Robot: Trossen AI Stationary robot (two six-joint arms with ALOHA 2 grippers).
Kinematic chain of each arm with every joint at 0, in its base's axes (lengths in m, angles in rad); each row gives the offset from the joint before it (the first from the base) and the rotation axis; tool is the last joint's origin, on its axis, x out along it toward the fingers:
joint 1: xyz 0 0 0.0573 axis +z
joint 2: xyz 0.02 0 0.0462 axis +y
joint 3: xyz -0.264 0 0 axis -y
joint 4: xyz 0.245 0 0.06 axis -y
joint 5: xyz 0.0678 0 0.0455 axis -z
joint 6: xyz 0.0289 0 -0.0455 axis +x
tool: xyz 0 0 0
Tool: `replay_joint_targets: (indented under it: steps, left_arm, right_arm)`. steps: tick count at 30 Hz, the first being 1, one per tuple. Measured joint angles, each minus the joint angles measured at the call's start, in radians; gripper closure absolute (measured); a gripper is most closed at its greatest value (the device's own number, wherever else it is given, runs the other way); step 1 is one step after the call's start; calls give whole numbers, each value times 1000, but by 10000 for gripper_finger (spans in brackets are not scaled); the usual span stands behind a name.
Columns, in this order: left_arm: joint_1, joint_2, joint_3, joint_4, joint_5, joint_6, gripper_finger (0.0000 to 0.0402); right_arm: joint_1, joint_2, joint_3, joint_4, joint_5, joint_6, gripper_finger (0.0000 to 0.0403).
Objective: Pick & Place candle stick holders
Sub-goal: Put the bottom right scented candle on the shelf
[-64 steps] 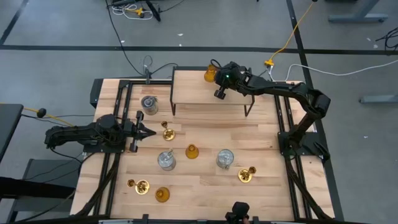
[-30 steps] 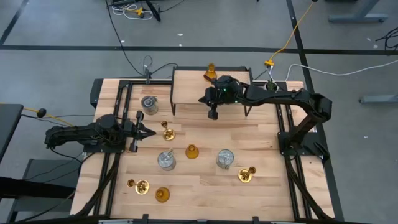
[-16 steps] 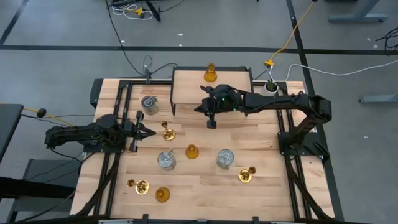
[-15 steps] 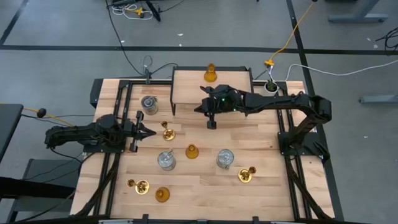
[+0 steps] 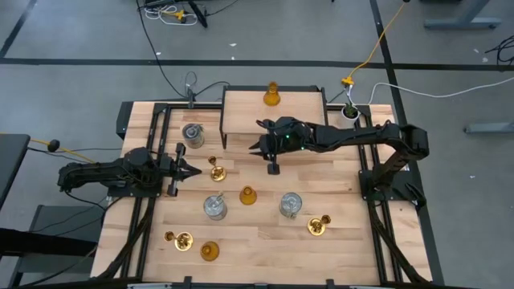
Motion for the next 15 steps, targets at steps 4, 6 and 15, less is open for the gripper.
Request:
replay_joint_targets:
  steps: [4,6,15]
  left_arm:
    - [0,0,0,0,0,0,383]
    - [0,0,0,0,0,0,383]
    - [0,0,0,0,0,0,383]
  right_arm:
    - [17,0,0,0,17,64,280]
    - [27,0,0,0,57,100,258]
    - [66,0,0,0,243,129,177]
